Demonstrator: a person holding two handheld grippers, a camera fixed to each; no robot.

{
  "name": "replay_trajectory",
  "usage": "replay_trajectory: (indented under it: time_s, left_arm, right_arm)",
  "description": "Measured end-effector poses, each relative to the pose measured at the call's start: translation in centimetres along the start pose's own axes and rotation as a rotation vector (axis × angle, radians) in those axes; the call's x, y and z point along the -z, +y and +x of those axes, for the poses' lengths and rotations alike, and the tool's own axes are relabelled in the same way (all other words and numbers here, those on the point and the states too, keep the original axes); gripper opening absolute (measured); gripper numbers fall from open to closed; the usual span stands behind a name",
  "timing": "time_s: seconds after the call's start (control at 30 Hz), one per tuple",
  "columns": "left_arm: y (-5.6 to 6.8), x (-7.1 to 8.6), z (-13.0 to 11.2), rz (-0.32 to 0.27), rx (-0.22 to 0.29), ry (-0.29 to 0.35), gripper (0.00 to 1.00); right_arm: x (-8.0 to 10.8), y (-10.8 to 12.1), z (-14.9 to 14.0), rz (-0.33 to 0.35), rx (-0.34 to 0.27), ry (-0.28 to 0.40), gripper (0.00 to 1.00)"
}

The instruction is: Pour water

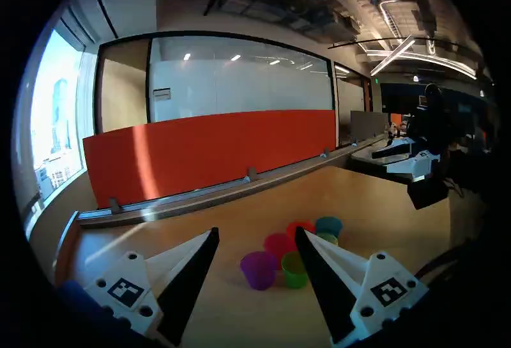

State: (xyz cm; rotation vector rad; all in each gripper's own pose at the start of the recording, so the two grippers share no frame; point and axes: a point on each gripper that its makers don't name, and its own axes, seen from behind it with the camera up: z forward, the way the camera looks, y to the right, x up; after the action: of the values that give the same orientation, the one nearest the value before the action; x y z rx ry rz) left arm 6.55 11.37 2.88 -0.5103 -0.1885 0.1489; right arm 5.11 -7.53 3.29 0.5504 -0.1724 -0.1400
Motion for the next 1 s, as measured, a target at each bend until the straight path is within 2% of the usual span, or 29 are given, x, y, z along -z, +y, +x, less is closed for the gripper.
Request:
replay_trajectory:
  time_s: [0.17,0.67,1.0]
  left_arm:
    - [0.3,-0.6,-1.2,-0.015,-0.009,-0.027,0.87]
    - [2.7,-2.6,-4.6,-0.109,-0.004,-0.113,0.87]
    - [3.7,-4.1,-7.1,-0.15,-0.013,-0.172,0.87]
  right_arm:
    - [-0.3,-0.2,-0.7,0.013,0.015,-0.027,1.0]
    - [-1.3,-0.7,-3.2,0.056,0.04,-0.086,1.0]
    - [-2.1,-0.6,-4.6,0.068,0.046,-0.117,1.0]
